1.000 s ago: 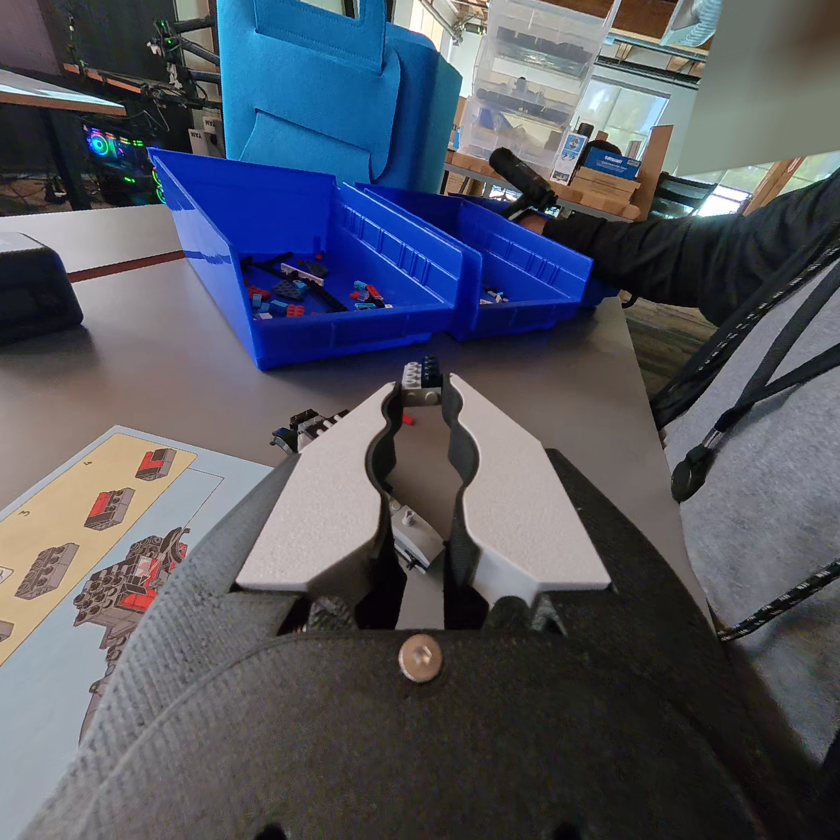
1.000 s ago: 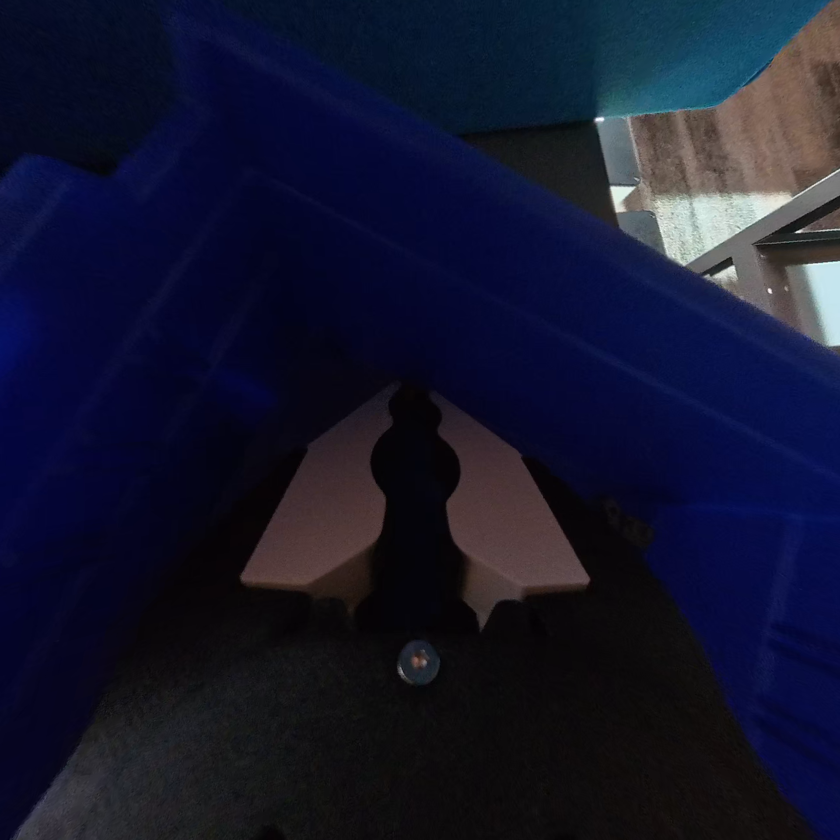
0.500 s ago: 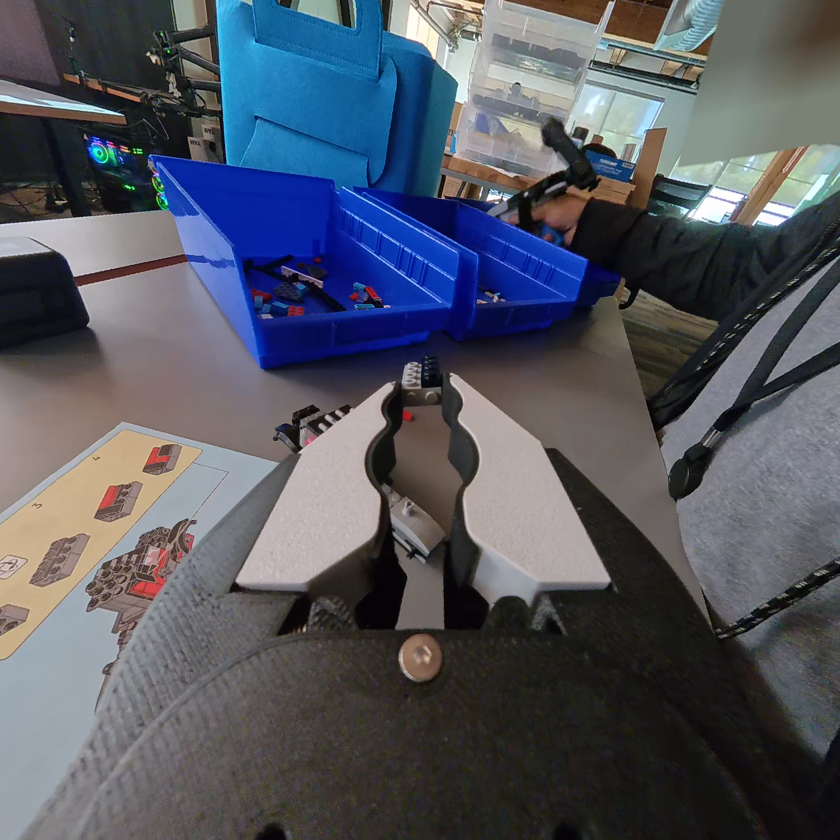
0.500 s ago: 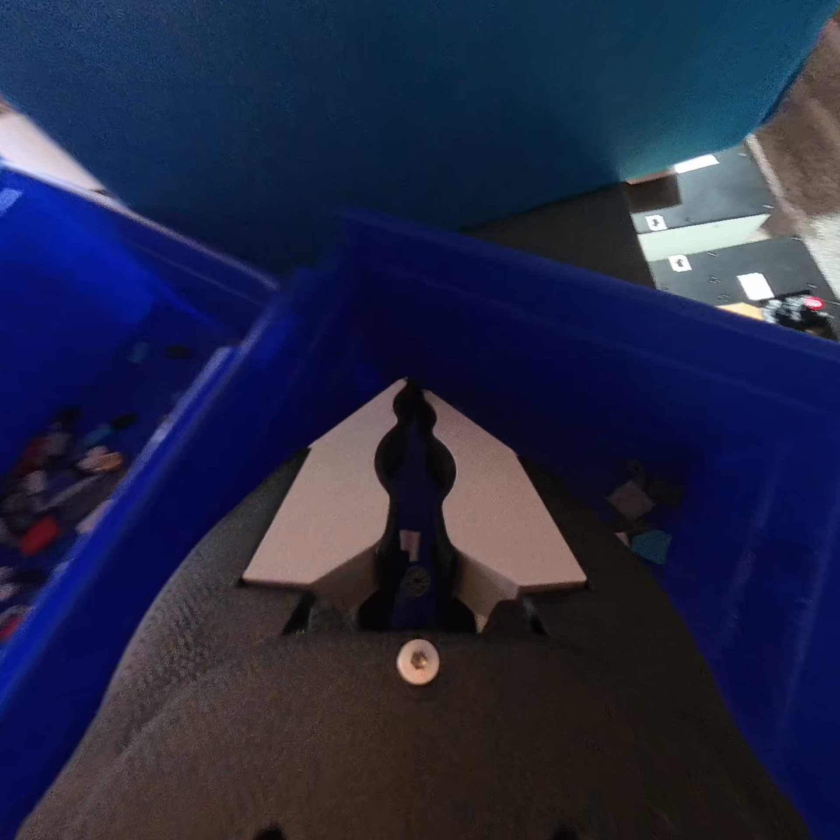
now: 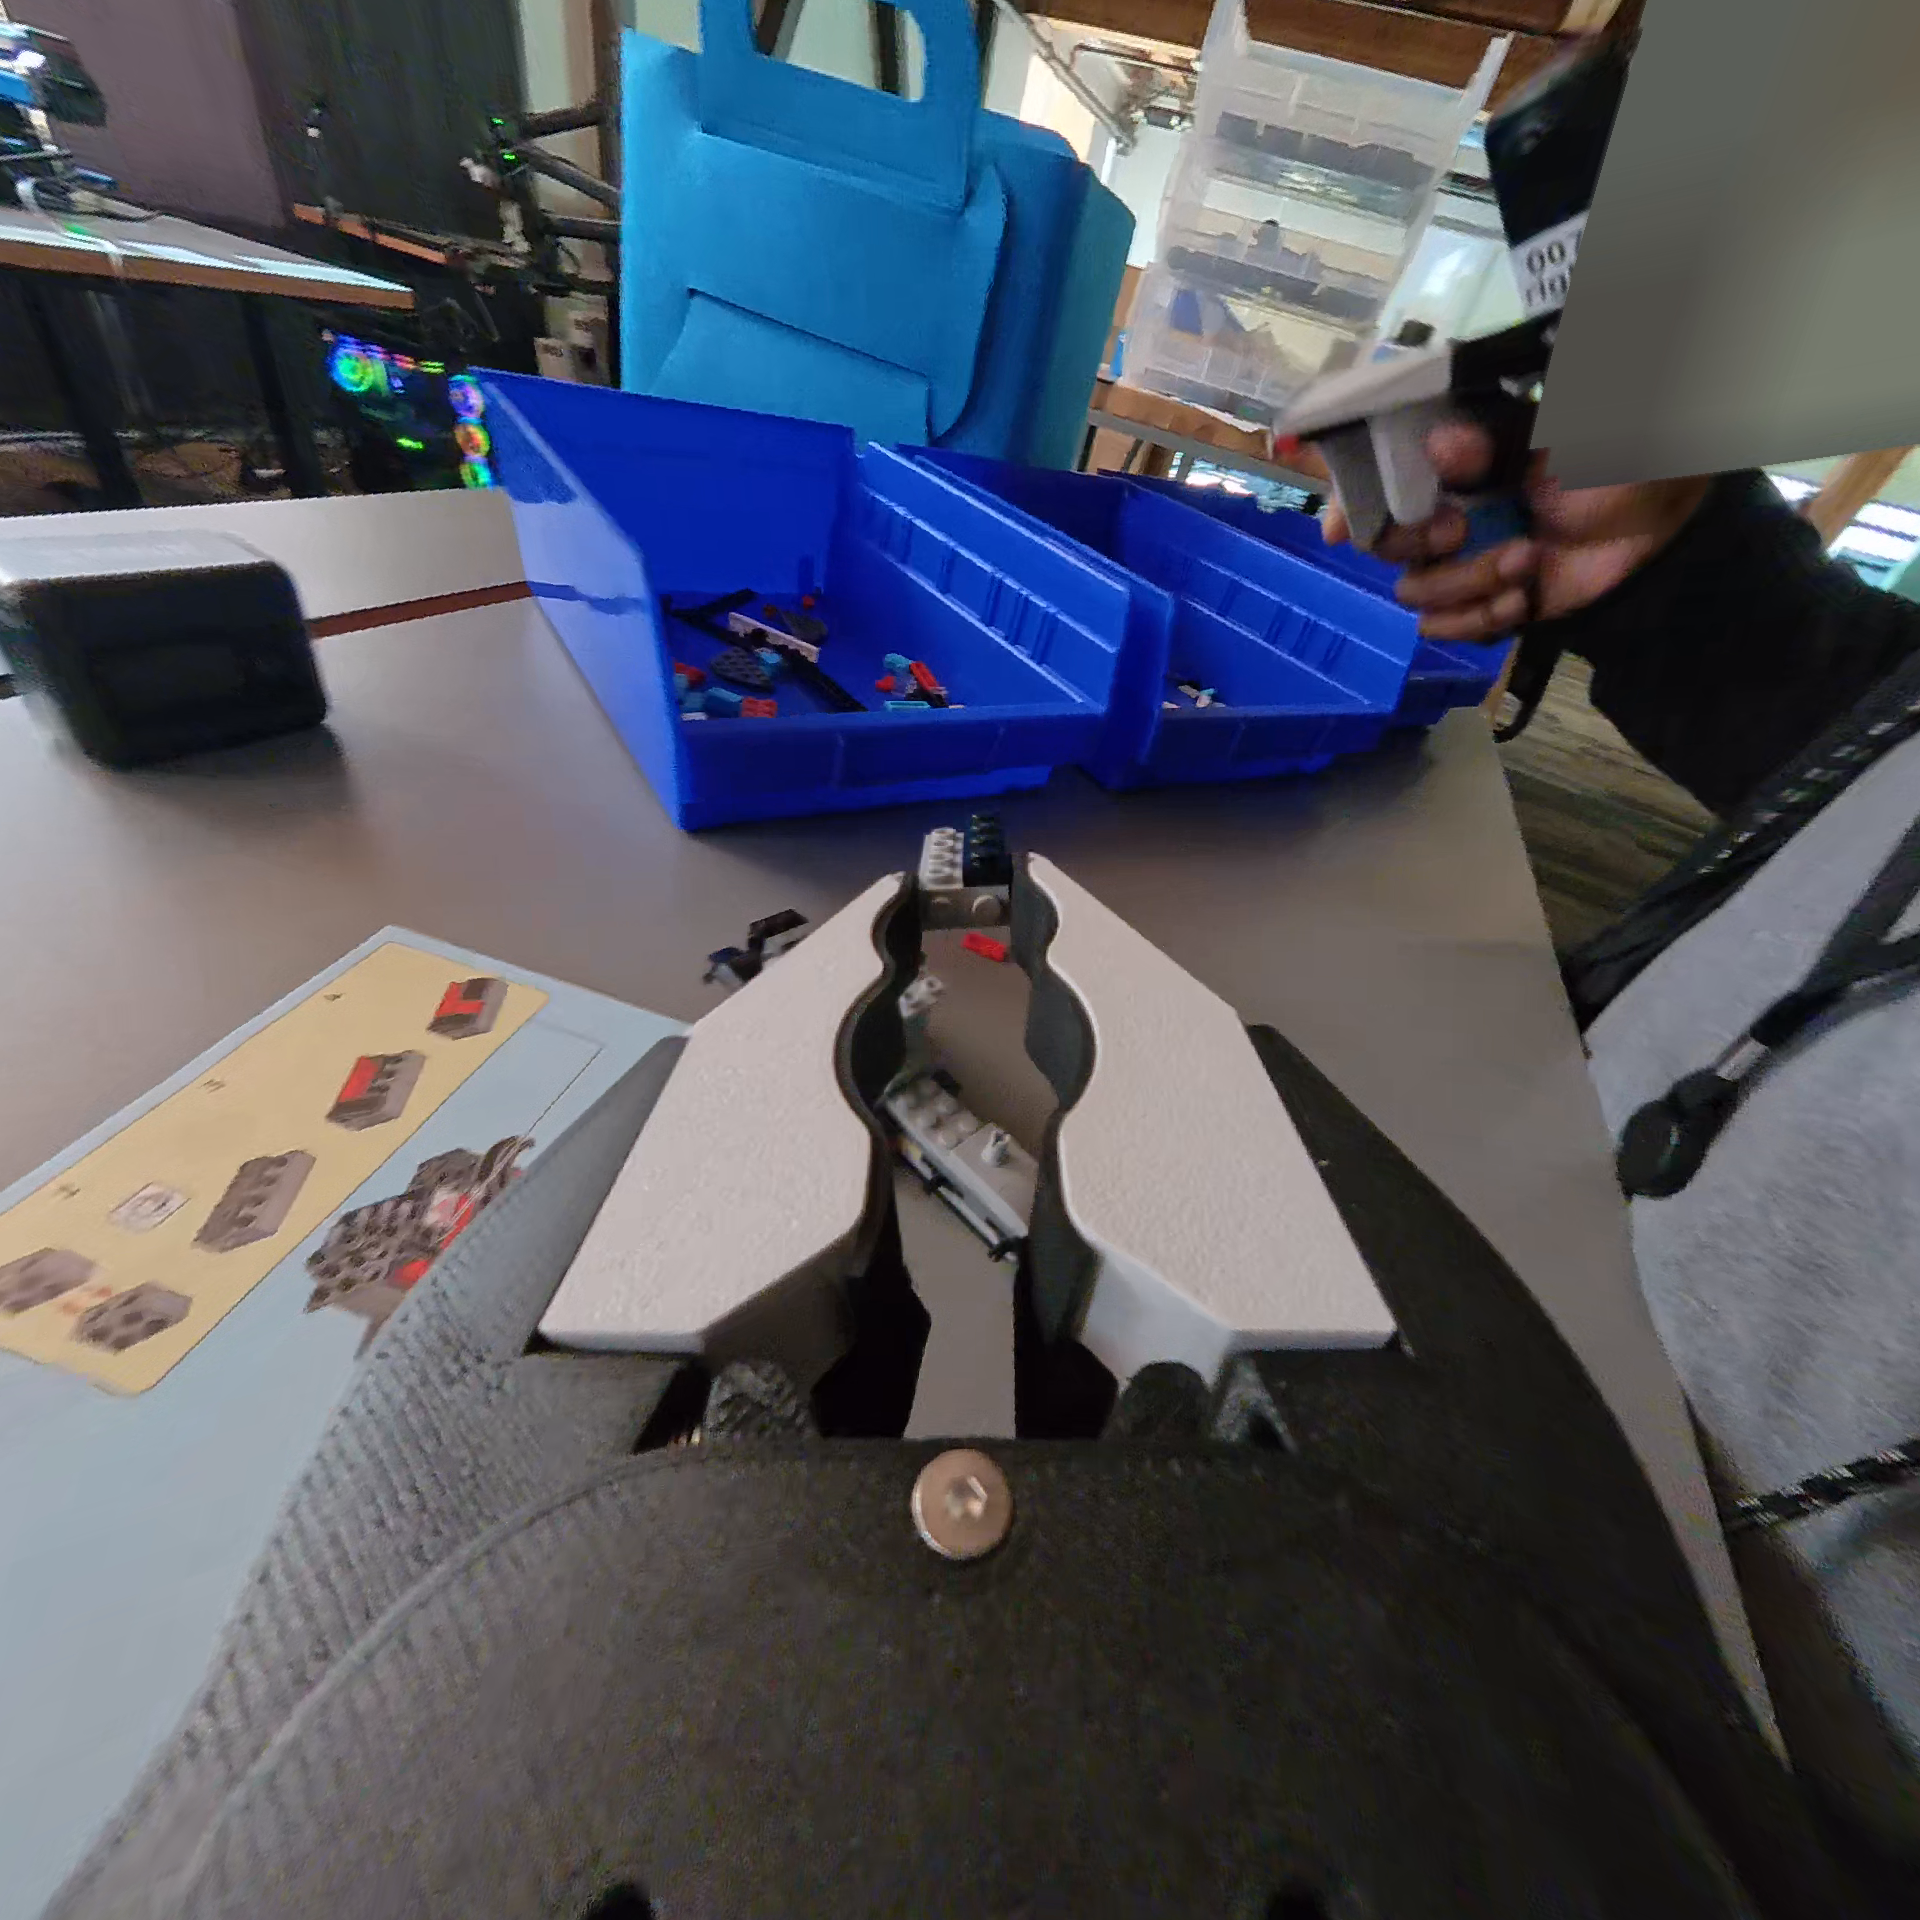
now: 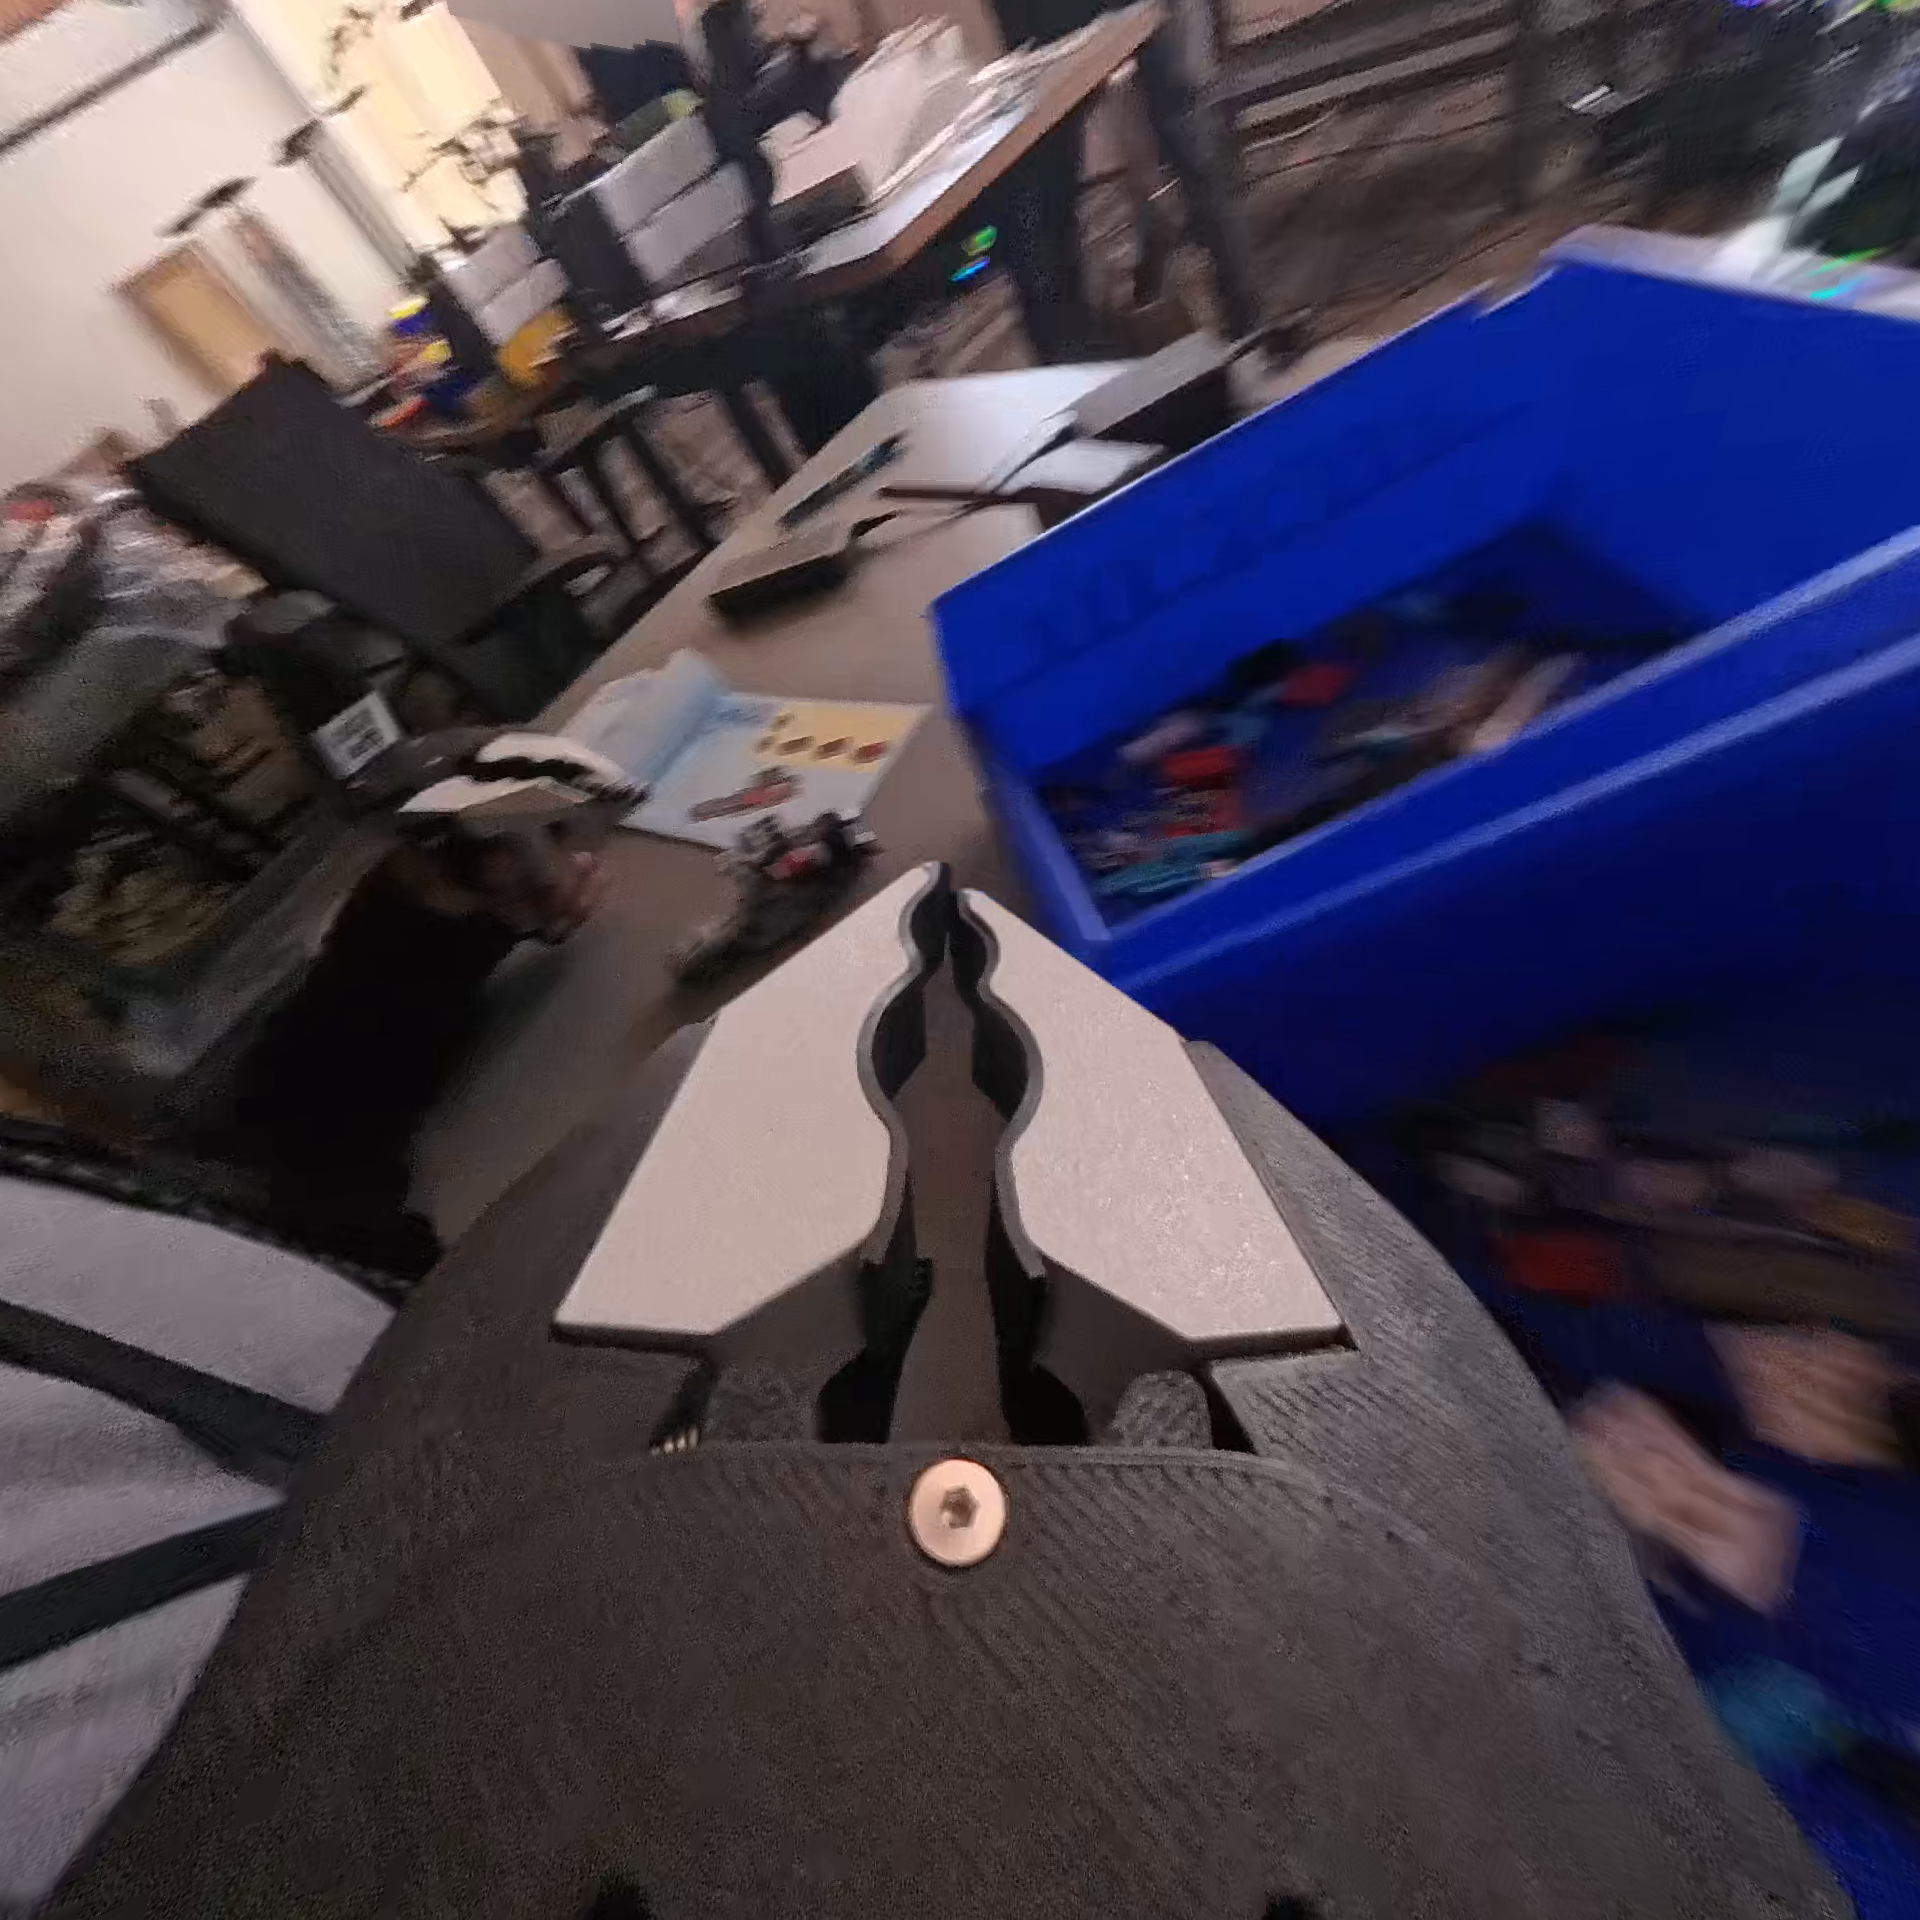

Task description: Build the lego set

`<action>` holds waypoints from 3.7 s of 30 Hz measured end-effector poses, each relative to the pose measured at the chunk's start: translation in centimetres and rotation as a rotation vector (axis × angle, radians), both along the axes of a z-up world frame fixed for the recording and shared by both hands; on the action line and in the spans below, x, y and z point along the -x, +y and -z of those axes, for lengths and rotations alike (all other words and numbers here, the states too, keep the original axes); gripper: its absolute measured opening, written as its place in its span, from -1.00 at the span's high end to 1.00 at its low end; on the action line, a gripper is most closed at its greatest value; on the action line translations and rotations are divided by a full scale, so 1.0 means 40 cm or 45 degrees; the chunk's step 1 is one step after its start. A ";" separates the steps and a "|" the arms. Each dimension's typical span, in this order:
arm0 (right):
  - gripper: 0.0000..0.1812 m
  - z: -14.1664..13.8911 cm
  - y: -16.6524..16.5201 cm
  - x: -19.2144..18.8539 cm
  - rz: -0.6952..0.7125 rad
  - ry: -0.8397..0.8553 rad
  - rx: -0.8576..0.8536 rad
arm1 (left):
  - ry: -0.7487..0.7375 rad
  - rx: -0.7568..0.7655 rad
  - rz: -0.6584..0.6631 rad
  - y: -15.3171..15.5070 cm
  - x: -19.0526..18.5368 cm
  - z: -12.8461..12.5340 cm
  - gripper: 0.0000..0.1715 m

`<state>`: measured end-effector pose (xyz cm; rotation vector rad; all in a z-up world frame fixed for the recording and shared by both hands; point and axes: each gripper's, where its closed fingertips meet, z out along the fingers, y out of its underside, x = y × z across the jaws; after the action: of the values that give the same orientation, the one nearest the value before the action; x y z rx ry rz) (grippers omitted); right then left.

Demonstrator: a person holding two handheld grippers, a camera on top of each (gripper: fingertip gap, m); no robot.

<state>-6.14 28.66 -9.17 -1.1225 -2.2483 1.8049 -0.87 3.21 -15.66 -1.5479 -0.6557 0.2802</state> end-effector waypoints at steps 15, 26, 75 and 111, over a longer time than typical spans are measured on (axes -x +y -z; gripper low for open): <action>1.00 0.363 -0.355 -0.048 -0.177 -0.193 -0.290 | -0.051 -0.110 -0.097 -0.103 -0.013 0.003 0.81; 0.97 0.385 -0.354 -0.047 -0.172 -0.250 -0.346 | -0.112 -0.083 -0.112 -0.117 -0.013 0.021 0.80; 0.42 0.285 -0.207 -0.082 -0.096 0.188 -0.426 | -0.146 -0.034 -0.114 -0.108 -0.005 0.040 0.80; 0.53 0.085 0.571 0.146 0.197 0.183 -0.604 | -0.199 0.116 0.004 0.330 -0.017 0.062 0.80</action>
<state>-11.99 51.49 -12.56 -1.0018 -2.2572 1.1632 -0.17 16.42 -18.13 -1.6702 -0.7711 0.1901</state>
